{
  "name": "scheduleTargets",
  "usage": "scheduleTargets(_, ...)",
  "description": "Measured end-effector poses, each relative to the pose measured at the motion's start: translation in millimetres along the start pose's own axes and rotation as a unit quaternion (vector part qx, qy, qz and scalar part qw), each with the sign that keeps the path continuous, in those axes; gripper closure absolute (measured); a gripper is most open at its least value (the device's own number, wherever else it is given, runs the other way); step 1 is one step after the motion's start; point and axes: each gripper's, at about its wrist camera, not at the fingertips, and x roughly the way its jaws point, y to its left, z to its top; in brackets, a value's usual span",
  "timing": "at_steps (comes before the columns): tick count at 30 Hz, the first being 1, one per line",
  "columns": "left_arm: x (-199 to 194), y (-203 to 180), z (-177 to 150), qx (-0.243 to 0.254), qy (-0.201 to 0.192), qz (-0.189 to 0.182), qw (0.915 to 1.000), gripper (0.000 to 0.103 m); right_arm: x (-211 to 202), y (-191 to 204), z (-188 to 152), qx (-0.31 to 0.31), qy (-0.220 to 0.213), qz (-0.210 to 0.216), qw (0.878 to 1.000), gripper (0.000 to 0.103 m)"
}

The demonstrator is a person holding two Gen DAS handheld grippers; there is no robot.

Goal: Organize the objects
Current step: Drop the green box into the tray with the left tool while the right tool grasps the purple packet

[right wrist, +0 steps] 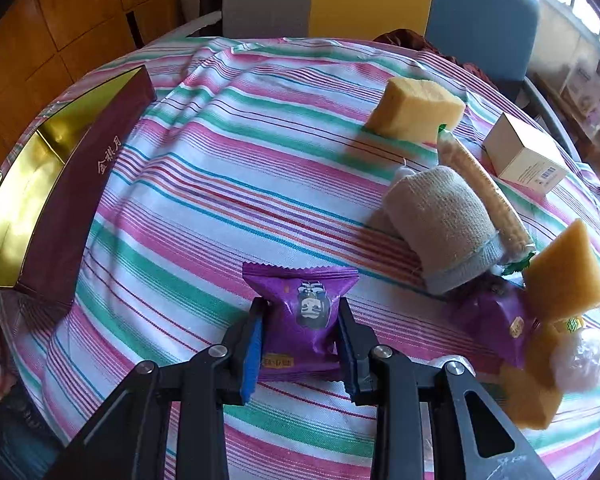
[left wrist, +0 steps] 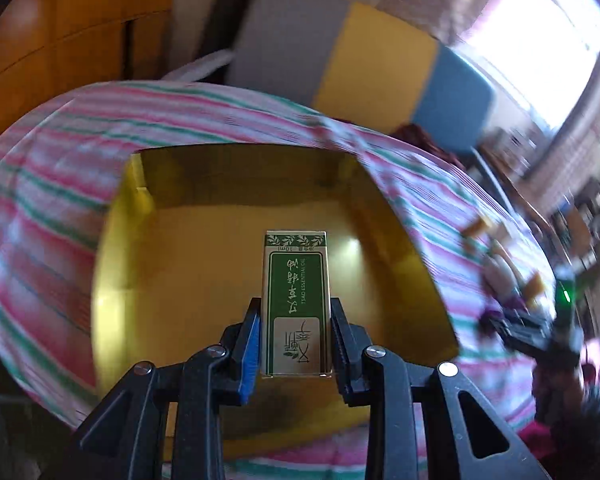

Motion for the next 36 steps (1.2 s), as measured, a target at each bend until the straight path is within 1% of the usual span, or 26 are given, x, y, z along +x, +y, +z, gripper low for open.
scheduleTargets(1, 1.7, 6.0, 4.4, -0.005, 0.0, 0.004, 1.0, 0.073, -1.3, -1.8, -0.9, 0.002, -0.001, 0.001, 1.0, 0.07)
scheduleTargets(3, 8.1, 17.0, 17.0, -0.007, -0.003, 0.03, 0.9995, 0.073, -1.7, -2.9, -0.4, 0.003, -0.004, 0.003, 1.0, 0.07)
scheduleTargets(6, 21.0, 28.1, 32.8, -0.012, -0.003, 0.053, 0.9985, 0.073, -0.4, -3.4, 0.7, 0.002, -0.008, 0.003, 1.0, 0.07)
scheduleTargets(7, 27.0, 35.4, 39.6, -0.021, -0.002, 0.064, 0.9977, 0.073, 0.2, -3.5, 0.8, 0.003, -0.008, 0.004, 1.0, 0.07)
scheduleTargets(10, 42.6, 47.1, 54.5, -0.037, 0.005, 0.077, 0.9963, 0.073, 0.9, -3.9, 1.0, 0.003, -0.009, 0.005, 1.0, 0.07)
scheduleTargets(12, 55.2, 52.5, 65.9, -0.032, 0.01, 0.105, 0.9939, 0.073, 1.8, -4.1, 0.6, 0.001, -0.009, 0.004, 1.0, 0.07)
scheduleTargets(16, 81.3, 59.6, 81.5, -0.022, 0.033, 0.144, 0.9888, 0.073, 1.9, -3.2, 1.4, 0.0, -0.008, 0.001, 1.0, 0.07)
scheduleTargets(20, 109.7, 64.1, 93.1, 0.002, 0.051, 0.174, 0.9834, 0.072, 1.9, -2.2, 1.6, -0.002, -0.007, -0.001, 1.0, 0.07)
scheduleTargets(23, 126.6, 66.0, 97.8, 0.017, 0.063, 0.189, 0.9797, 0.072, 2.0, -2.3, 1.7, -0.002, -0.007, -0.002, 1.0, 0.069)
scheduleTargets(24, 128.7, 66.9, 99.1, 0.018, 0.065, 0.194, 0.9788, 0.072, 2.1, -2.4, 1.8, -0.001, -0.007, -0.001, 1.0, 0.069)
scheduleTargets(26, 130.3, 67.9, 101.7, 0.021, 0.065, 0.19, 0.9794, 0.072, 2.1, -3.1, 2.2, 0.0, -0.007, 0.0, 1.0, 0.069)
scheduleTargets(30, 114.7, 68.6, 101.8, 0.016, 0.053, 0.177, 0.9827, 0.07, 2.6, -3.0, 2.2, 0.001, -0.008, 0.0, 1.0, 0.069)
scheduleTargets(33, 89.6, 63.1, 93.7, 0.015, 0.029, 0.165, 0.9858, 0.07, 2.4, -1.7, 1.7, 0.0, -0.009, -0.003, 1.0, 0.069)
scheduleTargets(36, 56.4, 60.5, 73.5, -0.004, 0.006, 0.152, 0.9884, 0.07, 2.4, -0.5, 1.2, 0.0, -0.01, -0.006, 1.0, 0.069)
